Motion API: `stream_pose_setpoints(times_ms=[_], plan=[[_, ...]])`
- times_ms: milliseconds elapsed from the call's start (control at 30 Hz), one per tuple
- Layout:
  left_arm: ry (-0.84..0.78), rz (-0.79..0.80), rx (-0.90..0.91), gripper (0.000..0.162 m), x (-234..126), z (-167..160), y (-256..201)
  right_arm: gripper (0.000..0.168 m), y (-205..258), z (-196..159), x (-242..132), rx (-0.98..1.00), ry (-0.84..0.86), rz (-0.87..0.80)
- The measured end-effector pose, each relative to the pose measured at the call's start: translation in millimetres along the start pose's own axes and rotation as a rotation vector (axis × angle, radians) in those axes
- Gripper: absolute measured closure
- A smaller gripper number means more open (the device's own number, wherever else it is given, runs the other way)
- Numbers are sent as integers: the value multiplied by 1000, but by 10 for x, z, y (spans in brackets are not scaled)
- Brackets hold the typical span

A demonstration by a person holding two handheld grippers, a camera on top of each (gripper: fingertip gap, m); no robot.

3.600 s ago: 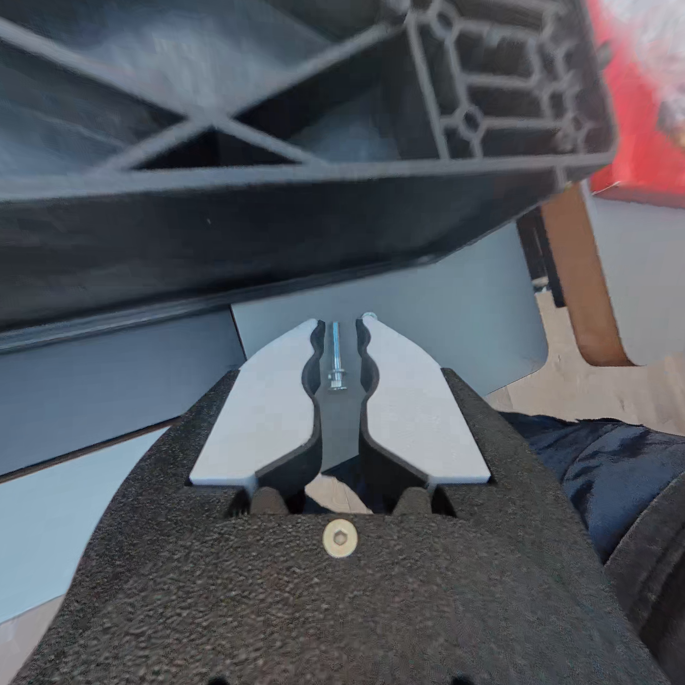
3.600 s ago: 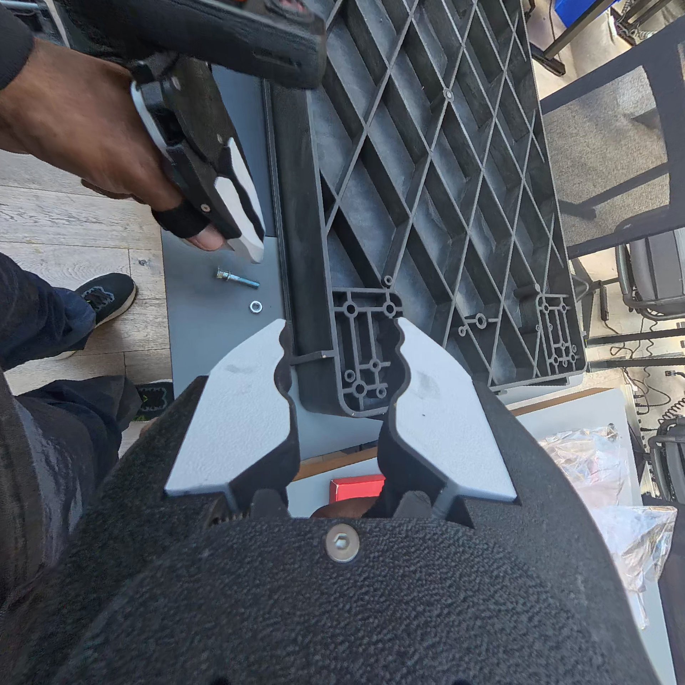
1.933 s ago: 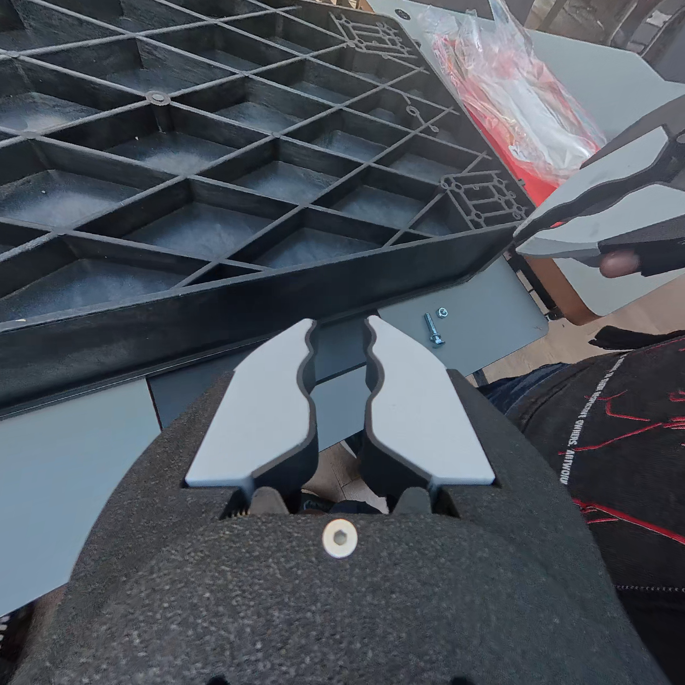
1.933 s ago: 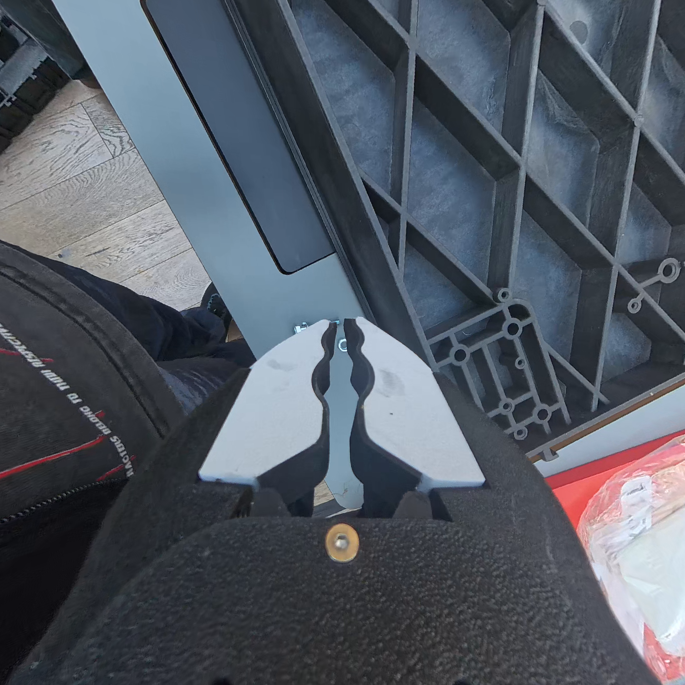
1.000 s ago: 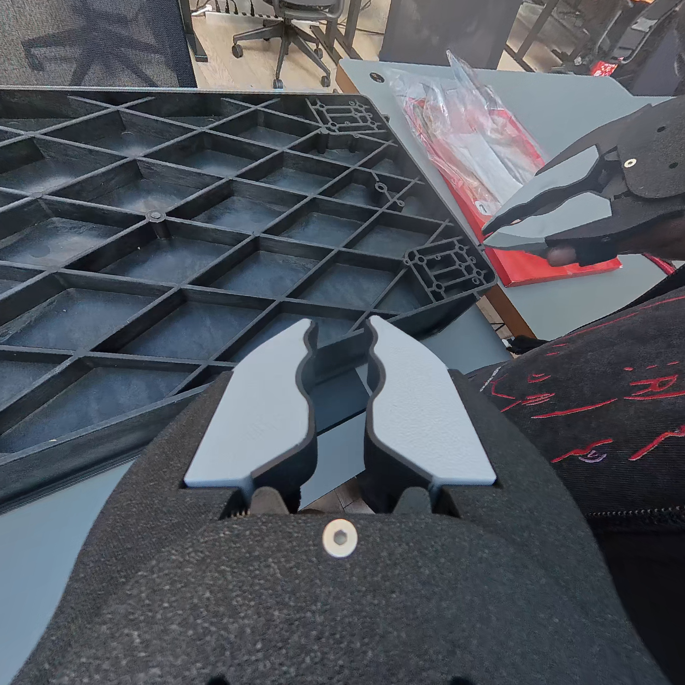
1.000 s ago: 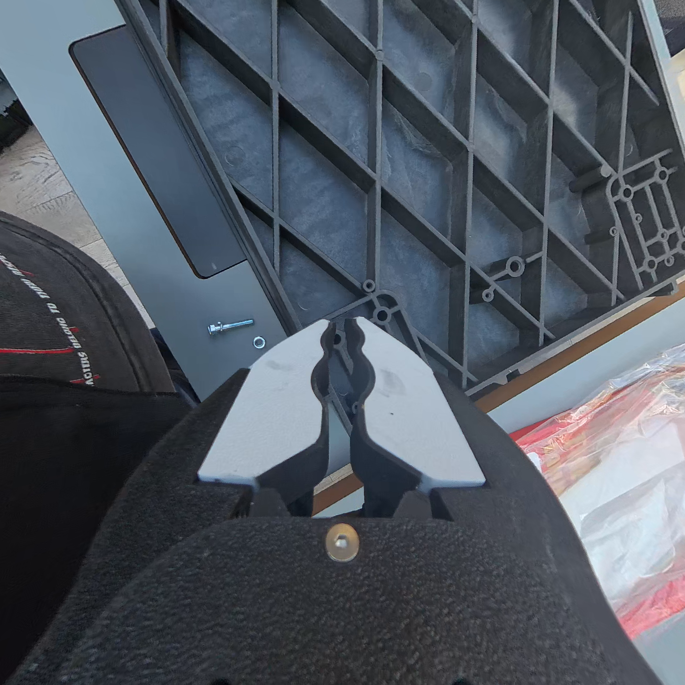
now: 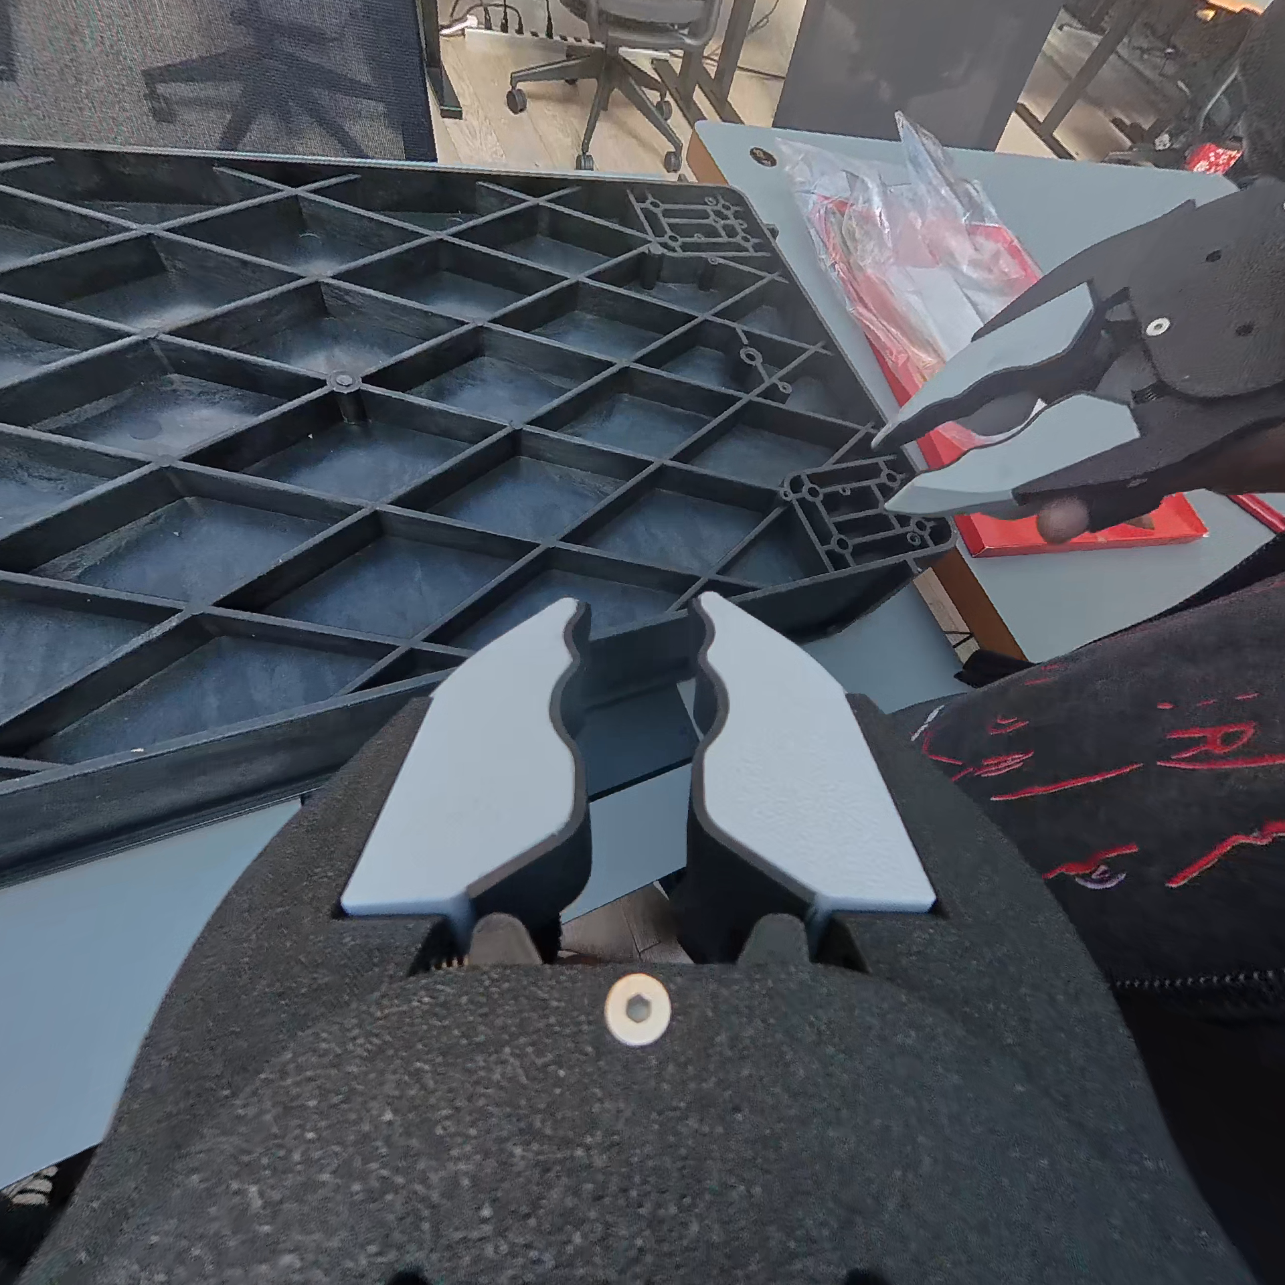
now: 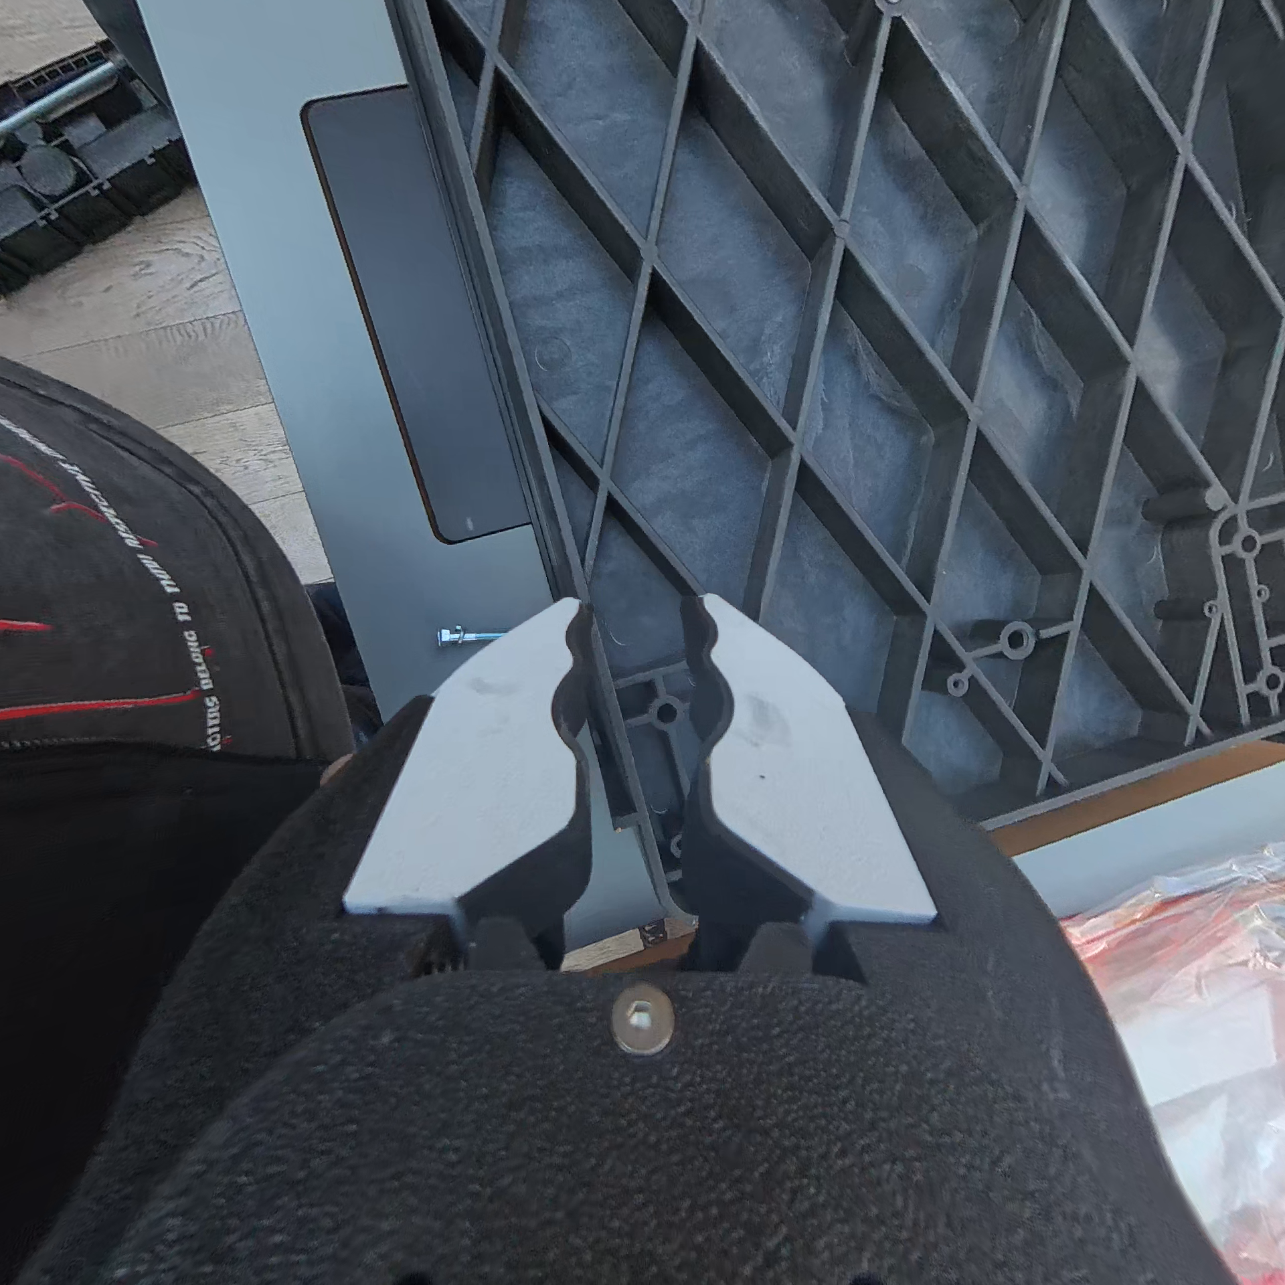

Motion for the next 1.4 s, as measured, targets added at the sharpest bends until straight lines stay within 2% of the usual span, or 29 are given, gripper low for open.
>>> stream_pose_setpoints(times_ms=[133, 333, 600, 1000, 1400], plan=[[-8, -35, -4, 135, 74, -26, -41, 135, 60, 113, 168, -54, 4, 50], [27, -51, -50, 134, 65, -282, -78, 124, 113, 409, 395, -176, 15, 127], [25, -27, -181, 133, -30, -664, -137, 131, 362, 635, 747, -356, 72, 182], [-12, 11, -273, 134, -174, -856, -104, 134, 354, 1070, 1316, -379, 154, 201], [-25, 38, -318, 134, -258, -976, -50, 150, 633, 1112, 1681, -532, 377, 45]])
Point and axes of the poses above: each gripper's, where its closed fingertips meet, x out along the fingers, z out of its top, y = z × x across the jaws, the point moved 8 cm from there along -x, back along the fingers, and after that the axes turned 5 degrees about y, right-handed, at the moved point
